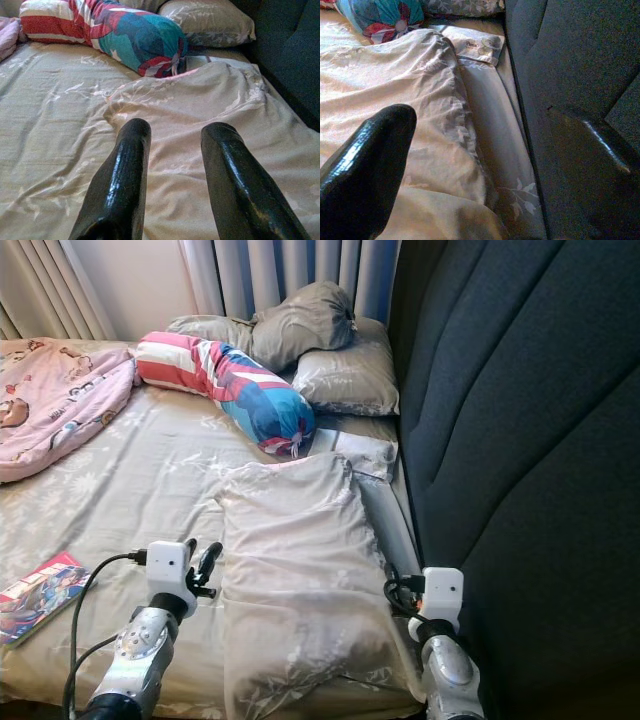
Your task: Clean up the room
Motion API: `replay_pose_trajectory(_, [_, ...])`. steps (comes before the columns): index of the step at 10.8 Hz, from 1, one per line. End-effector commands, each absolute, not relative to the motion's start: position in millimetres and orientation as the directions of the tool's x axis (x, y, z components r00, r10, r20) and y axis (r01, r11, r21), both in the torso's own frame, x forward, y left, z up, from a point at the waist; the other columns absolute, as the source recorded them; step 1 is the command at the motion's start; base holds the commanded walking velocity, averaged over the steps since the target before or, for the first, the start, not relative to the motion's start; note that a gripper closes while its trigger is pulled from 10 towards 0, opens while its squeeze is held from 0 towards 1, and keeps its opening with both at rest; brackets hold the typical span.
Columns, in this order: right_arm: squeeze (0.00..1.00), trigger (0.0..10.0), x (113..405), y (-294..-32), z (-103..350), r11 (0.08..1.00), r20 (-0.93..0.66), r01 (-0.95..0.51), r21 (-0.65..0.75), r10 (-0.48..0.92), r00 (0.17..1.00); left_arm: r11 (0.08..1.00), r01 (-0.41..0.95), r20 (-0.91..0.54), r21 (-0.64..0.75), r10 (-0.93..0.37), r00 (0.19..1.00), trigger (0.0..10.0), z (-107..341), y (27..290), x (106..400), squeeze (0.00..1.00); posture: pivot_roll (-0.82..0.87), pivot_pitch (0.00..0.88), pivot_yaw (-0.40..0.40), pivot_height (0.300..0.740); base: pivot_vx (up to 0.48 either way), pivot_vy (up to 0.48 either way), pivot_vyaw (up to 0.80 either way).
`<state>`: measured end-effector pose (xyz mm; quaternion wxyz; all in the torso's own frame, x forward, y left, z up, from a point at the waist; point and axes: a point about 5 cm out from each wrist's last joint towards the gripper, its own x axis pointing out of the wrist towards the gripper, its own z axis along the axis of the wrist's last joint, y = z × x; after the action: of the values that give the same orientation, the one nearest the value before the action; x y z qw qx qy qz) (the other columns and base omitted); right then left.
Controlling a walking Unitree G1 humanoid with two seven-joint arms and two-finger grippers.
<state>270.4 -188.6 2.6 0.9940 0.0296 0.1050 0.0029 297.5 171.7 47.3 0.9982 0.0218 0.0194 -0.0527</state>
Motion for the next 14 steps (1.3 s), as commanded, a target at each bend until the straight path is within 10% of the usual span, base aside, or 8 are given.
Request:
replay_pose_trajectory(1, [0.0,10.0,269.9,-187.3,1.4,0.998,-0.22,-0.011,0.056,0.023,0.975,0.995,0.096,-0.05,0.03,-0.094,0.994,10.0,47.5,171.4,299.9,0.0,0.05,0.066,-0.029,0.74,0.0,0.0,0.0])
replay_pose_trajectory(14, [0.0,10.0,287.3,-175.2,10.5,0.996,-0.231,-0.044,0.081,0.062,0.971,0.992,0.096,-0.066,-0.076,-0.101,0.993,10.0,54.9,161.0,318.1,0.0,0.05,0.175,-0.021,0.74,0.022,0.0,0.05])
